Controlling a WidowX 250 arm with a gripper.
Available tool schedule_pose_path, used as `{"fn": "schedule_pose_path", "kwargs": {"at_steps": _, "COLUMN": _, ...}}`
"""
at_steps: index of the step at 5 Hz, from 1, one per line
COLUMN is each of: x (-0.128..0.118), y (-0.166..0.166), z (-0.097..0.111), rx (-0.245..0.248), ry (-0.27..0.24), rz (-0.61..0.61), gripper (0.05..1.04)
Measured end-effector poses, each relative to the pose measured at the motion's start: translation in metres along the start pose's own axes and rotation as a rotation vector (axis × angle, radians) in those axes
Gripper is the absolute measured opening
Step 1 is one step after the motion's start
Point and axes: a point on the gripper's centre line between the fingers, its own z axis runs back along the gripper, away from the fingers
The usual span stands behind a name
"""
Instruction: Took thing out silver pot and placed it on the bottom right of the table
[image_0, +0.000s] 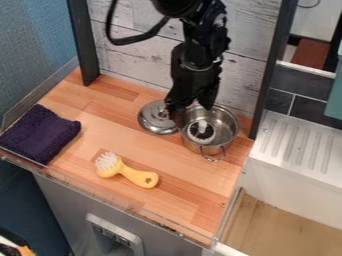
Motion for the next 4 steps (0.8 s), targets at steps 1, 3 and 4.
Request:
{"fn": "schedule_pose_path", "kwargs": {"at_steps": 1, "x": -0.003, "y": -0.010, "z": -0.013, "rx": 0.027, "ry": 0.039, "rz": -0.040, "gripper": 1.001}}
{"fn": "schedule_pose_path", "kwargs": {"at_steps": 3, "x": -0.010, "y": -0.015, "z": -0.031, "rx": 0.063, "ry": 0.091, "rz": -0.080, "gripper": 1.001}}
{"fn": "schedule_pose_path", "kwargs": {"at_steps": 4, "x": -0.011, "y": -0.015, "z": -0.040, "rx": 0.096, "ry": 0.100, "rz": -0.081, "gripper": 0.967}}
